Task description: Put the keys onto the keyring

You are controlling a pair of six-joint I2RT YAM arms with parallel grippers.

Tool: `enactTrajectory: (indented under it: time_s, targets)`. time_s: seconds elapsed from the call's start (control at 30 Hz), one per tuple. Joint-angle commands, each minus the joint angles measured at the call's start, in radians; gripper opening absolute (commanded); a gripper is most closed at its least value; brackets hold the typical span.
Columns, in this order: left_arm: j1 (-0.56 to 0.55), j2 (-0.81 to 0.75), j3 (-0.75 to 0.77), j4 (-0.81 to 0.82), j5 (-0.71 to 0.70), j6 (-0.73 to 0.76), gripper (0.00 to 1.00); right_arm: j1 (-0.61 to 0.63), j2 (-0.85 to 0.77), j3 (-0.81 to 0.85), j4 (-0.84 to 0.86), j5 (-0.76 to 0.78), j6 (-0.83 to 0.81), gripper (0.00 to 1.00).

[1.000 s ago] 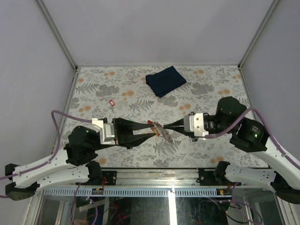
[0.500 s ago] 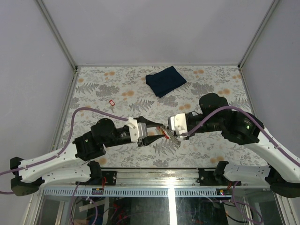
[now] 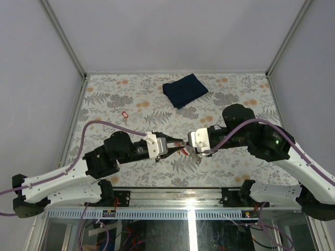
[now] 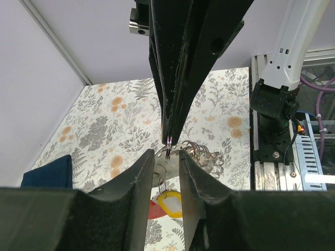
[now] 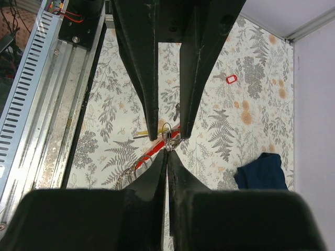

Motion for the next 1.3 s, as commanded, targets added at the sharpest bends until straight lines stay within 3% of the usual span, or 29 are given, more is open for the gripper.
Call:
enactTrajectory:
  time_s: [0.0,0.43,0.73,0.87,1.13,1.27]
  targets:
    - [-0.003,0.002,0.036,0.016,0.019,0.011,0.22,0.011,-0.012,0.021,0.05,-0.025,-0.016,0.0]
    - [-0.003,0.014,0.046,0.01,0.029,0.012,0.19,0.018,-0.01,0.015,0.059,-0.042,-0.006,0.0]
    - [-0.004,0.02,0.052,0.008,0.032,0.014,0.0,0.022,-0.008,0.012,0.069,-0.054,0.002,0.0]
    - [-0.004,0.017,0.053,-0.002,0.033,-0.002,0.0,0.023,-0.028,0.0,0.102,-0.058,0.016,0.01]
    - [-0.004,-0.121,-0.084,0.205,-0.005,-0.095,0.0,0.022,-0.142,-0.111,0.344,-0.052,0.127,0.28]
    - [-0.004,-0.183,-0.165,0.336,-0.025,-0.16,0.0,0.023,-0.191,-0.162,0.487,-0.065,0.204,0.3]
